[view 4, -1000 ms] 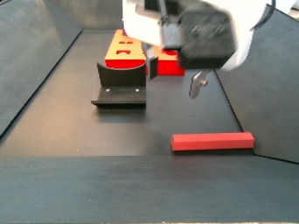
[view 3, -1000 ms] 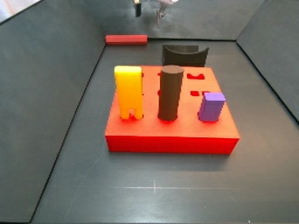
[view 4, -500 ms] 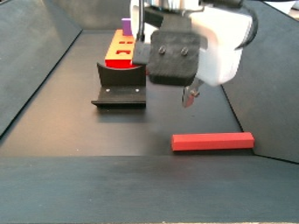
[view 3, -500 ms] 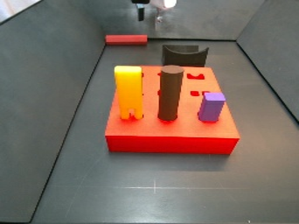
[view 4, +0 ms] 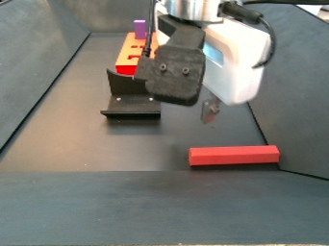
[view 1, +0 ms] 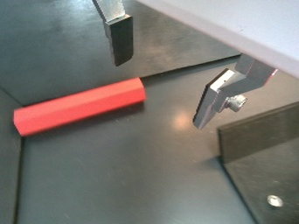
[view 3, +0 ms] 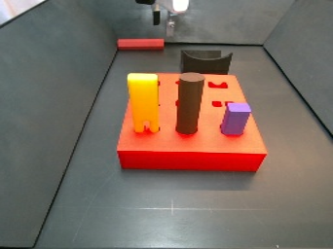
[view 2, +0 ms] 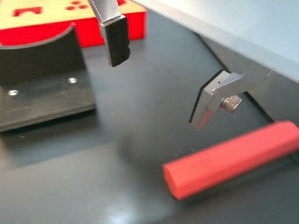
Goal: Pick up the hexagon object. Move up. Place the hexagon object on the fixture. Regrasp the hexagon object. Move to above the board. Insert the hexagon object.
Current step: Pick up the hexagon object.
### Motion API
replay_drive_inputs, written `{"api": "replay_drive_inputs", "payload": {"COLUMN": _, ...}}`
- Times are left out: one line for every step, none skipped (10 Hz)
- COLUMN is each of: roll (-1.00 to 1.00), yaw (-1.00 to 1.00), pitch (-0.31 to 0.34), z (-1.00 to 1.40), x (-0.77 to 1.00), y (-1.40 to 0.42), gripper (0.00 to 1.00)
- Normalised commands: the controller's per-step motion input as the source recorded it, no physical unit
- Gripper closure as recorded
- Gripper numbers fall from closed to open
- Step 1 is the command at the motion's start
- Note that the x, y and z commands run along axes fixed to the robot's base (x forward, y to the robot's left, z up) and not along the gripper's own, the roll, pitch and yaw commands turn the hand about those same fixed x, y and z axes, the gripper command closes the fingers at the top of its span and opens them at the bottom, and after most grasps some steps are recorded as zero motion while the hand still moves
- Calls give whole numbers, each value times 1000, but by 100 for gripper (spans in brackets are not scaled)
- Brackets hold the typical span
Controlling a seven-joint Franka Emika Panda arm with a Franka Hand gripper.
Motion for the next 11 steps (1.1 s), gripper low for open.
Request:
{"api": "replay_drive_inputs", "payload": {"roll": -331, "yaw": -377, "pitch": -34, "z": -57, "x": -257, "y": 197, "gripper": 0}}
{"api": "replay_drive_inputs", "payload": {"roll": -400, "yaw": -409, "pitch": -60, "z": -100, "x": -237, "y": 103, "gripper": 0}}
{"api": "replay_drive_inputs", "payload": {"roll": -466, "yaw": -434, "pitch": -84, "z": -149, "x": -217, "y": 17, "gripper": 0}}
{"api": "replay_drive_inputs", "payload": {"roll": -473, "yaw": -440, "pitch": -101, "z": -137, "x": -177, "y": 9, "gripper": 0}}
{"api": "replay_drive_inputs", "payload": {"roll": -423, "yaw": -380, "pitch": -60, "z": -260, "x": -106, "y": 171, "gripper": 0}}
{"api": "replay_drive_inputs", "payload": {"roll": -54, "yaw": 0, "pitch": 10, "z": -151, "x": 0, "y": 69, "gripper": 0}}
{"api": "replay_drive_inputs", "payload": {"roll": 34, "yaw": 0, "pitch": 20, "z": -11, "x": 0, "y": 17, "gripper": 0}}
{"api": "replay_drive_inputs", "payload": {"roll": -130, "yaw": -71, "pitch": 26, "z": -243, "x": 211, "y": 220, "gripper": 0}}
{"api": "replay_drive_inputs", "payload": {"roll": -291, "yaw": -683, "pitch": -63, "z": -271, "x": 351, "y": 9, "gripper": 0}}
{"api": "replay_drive_inputs", "payload": {"roll": -289, "yaw": -749, "pitch": -113, "z": -189, "x": 189, "y": 0, "gripper": 0}}
{"api": "replay_drive_inputs", "payload": {"roll": -234, "yaw": -451, "pitch": -17, "z": 0, "x": 0, "y": 283, "gripper": 0}}
